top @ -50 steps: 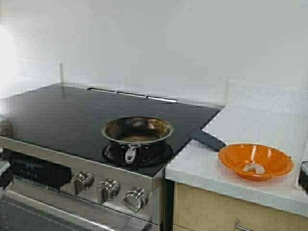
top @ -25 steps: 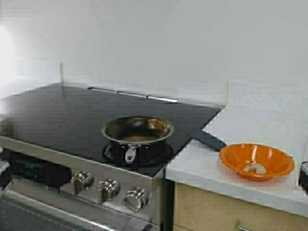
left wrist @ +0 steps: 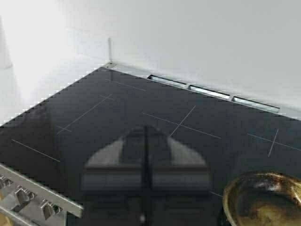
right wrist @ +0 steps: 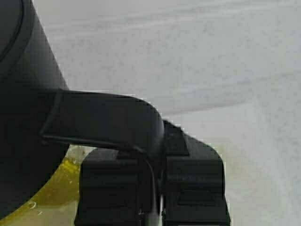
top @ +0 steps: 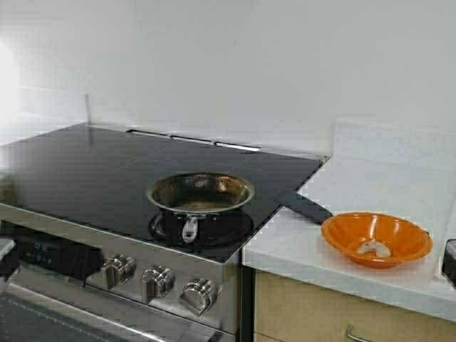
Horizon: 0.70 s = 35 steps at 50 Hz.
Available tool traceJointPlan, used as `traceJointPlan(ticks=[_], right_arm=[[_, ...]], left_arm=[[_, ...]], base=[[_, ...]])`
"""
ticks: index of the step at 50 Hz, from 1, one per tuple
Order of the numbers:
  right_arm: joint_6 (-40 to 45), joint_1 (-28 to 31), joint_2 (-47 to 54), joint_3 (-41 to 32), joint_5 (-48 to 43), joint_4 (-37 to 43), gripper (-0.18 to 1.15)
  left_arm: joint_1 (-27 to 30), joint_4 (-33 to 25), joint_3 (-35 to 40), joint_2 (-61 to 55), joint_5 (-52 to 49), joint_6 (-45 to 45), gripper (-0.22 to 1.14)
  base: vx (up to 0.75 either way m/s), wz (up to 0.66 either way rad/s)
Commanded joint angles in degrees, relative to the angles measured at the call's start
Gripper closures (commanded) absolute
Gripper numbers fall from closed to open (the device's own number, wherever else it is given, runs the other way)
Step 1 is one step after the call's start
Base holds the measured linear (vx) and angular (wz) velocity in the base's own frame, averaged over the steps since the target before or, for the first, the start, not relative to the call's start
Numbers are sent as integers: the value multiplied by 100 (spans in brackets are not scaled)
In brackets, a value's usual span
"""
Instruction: Add oil to the pan and cook the shrimp and serve it
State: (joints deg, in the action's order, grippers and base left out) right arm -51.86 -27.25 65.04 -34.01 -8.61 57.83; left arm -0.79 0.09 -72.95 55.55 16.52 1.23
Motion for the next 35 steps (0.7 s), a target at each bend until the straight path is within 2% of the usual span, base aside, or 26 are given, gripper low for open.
traceJointPlan(ticks=[1, 19, 25, 28, 30, 35], right_arm=[[141, 18, -176, -246, -18, 9, 90], [167, 35, -9, -185, -18, 9, 90], [141, 35, -9, -185, -18, 9, 84], [105, 35, -9, -185, -18, 9, 74], [105, 35, -9, -176, 0, 9, 61], [88, 26, 0, -185, 149, 0, 19]], left_arm=[[9, 0, 79, -26, 44, -9, 89], [0, 0, 79, 9, 44, -9, 89], [9, 9, 53, 62, 35, -9, 89], [9, 0, 53, 88, 35, -9, 89], [0, 0, 62, 105, 35, -9, 89], [0, 9, 53, 167, 9, -9, 89]], base=[[0, 0], [0, 0], [0, 0], [0, 0], [0, 0], [0, 0]])
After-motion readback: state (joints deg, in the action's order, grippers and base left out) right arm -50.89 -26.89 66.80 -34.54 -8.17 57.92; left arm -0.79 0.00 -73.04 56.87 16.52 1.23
